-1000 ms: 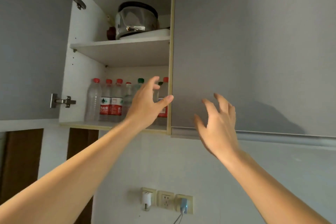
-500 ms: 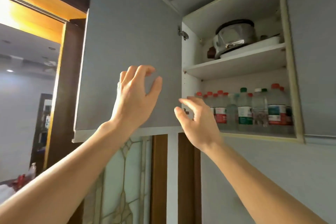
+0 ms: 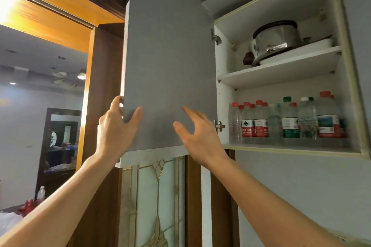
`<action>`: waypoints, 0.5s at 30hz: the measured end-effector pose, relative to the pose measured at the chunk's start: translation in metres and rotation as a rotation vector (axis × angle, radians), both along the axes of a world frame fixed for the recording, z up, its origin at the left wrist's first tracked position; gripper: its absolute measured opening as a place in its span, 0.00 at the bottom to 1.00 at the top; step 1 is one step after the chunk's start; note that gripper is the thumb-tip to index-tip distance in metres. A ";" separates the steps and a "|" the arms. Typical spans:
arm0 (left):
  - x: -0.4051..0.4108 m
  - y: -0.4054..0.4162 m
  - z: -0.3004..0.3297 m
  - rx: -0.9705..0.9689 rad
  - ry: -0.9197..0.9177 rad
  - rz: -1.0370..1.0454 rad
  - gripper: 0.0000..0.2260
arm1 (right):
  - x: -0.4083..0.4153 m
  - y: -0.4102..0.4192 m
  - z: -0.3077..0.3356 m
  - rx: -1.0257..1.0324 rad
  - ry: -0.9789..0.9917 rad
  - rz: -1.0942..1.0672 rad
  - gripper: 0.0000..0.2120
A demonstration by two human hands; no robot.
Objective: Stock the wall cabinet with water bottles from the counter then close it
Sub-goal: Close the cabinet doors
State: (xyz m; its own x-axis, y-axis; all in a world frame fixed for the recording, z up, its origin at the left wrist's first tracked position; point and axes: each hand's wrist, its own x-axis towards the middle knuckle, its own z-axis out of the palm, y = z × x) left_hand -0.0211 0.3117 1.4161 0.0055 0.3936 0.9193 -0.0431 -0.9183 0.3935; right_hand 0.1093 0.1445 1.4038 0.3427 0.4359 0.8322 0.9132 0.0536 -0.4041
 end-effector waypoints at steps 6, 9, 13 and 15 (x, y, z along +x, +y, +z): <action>0.004 -0.051 0.014 0.141 0.016 -0.604 0.12 | -0.006 -0.034 0.014 0.124 0.002 0.145 0.36; 0.039 -0.074 0.024 0.107 0.206 -0.648 0.11 | -0.003 -0.069 0.026 0.265 -0.031 0.069 0.31; 0.099 -0.106 0.025 0.153 0.300 -0.632 0.18 | 0.022 -0.130 0.031 0.351 -0.060 -0.081 0.19; 0.132 -0.129 0.023 0.220 0.315 -0.610 0.23 | 0.037 -0.158 0.030 0.355 -0.068 -0.184 0.21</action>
State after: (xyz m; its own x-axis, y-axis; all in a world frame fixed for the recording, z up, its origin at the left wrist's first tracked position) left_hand 0.1112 0.1827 1.4388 0.4431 0.0419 0.8955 -0.4890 -0.8260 0.2805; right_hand 0.1467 -0.0137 1.4333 0.3273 0.0535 0.9434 0.9445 0.0118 -0.3283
